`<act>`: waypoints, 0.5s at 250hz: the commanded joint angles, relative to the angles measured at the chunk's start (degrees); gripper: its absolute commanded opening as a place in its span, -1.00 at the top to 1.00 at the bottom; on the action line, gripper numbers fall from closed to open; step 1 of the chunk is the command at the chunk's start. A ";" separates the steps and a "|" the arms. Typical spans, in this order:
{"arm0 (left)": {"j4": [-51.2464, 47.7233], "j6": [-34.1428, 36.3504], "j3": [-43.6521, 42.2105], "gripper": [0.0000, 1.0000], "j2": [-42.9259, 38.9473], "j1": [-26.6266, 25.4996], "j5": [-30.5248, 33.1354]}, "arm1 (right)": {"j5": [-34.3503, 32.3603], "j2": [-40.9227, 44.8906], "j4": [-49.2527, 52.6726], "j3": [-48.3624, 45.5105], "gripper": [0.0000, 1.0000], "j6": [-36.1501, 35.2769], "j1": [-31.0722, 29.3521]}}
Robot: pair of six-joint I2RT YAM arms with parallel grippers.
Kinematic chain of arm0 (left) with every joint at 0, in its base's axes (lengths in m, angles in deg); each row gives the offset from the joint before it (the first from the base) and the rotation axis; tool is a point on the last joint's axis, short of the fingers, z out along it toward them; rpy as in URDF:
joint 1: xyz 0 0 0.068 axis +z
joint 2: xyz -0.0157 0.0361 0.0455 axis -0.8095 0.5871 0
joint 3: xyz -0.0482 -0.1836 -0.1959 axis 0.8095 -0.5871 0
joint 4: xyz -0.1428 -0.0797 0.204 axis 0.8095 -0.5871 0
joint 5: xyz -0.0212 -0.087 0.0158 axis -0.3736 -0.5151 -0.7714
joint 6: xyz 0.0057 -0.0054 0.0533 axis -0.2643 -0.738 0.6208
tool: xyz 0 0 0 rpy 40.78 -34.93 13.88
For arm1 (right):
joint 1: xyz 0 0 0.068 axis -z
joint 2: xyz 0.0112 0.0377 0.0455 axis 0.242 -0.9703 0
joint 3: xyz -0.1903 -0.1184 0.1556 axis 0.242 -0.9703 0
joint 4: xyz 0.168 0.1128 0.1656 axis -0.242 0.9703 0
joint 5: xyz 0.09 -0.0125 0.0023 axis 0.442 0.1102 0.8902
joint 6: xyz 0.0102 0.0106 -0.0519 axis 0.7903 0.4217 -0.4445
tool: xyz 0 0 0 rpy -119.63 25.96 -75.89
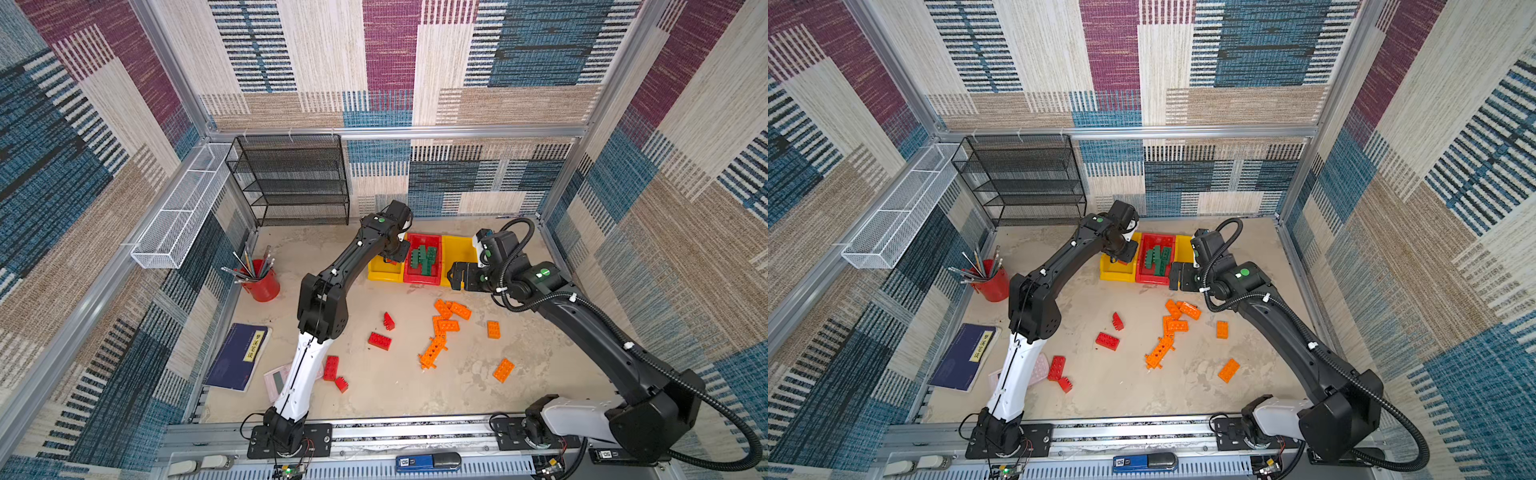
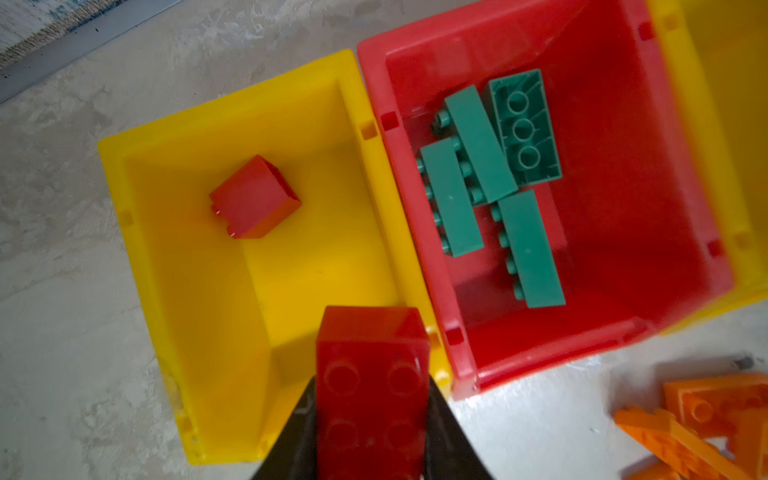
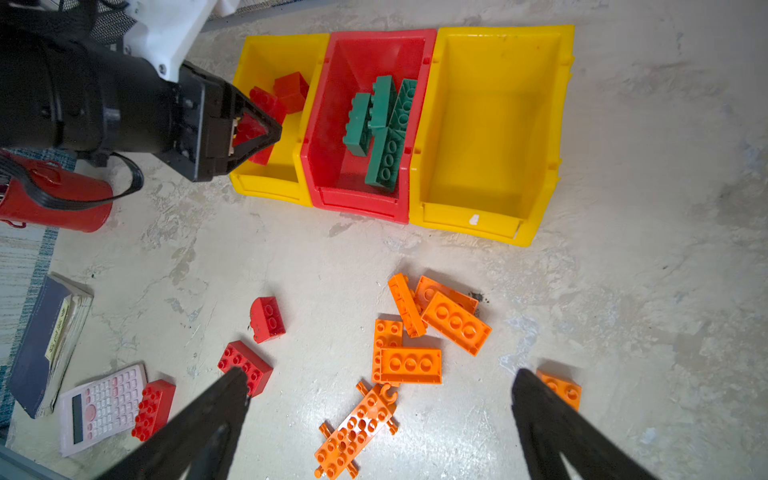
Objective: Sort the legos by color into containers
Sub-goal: 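Carry the red brick over the yellow bin and open the left gripper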
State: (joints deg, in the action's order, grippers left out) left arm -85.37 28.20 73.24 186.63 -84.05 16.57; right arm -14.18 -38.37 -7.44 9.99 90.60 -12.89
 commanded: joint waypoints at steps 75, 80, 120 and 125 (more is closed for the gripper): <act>0.85 -1.58 5.11 0.00 5.12 2.06 -2.02 | -1.67 -4.39 0.84 5.24 -1.00 -1.05 0.19; 0.99 -1.45 5.14 -0.07 5.12 2.05 -2.04 | -1.69 -4.62 0.97 5.57 -1.00 -1.03 0.18; 1.79 -1.52 5.24 -0.26 4.61 2.06 -2.03 | -1.36 -5.20 1.43 7.13 -1.00 -0.98 0.21; 1.70 -1.70 5.18 -0.26 4.41 2.05 -2.04 | -1.25 -5.22 1.53 7.30 -1.00 -0.92 0.18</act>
State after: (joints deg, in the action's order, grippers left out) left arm -84.65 27.85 77.92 191.70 -81.95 15.28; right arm -15.23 -43.46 -6.48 16.20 89.96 -12.65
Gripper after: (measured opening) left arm 0.637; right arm 0.998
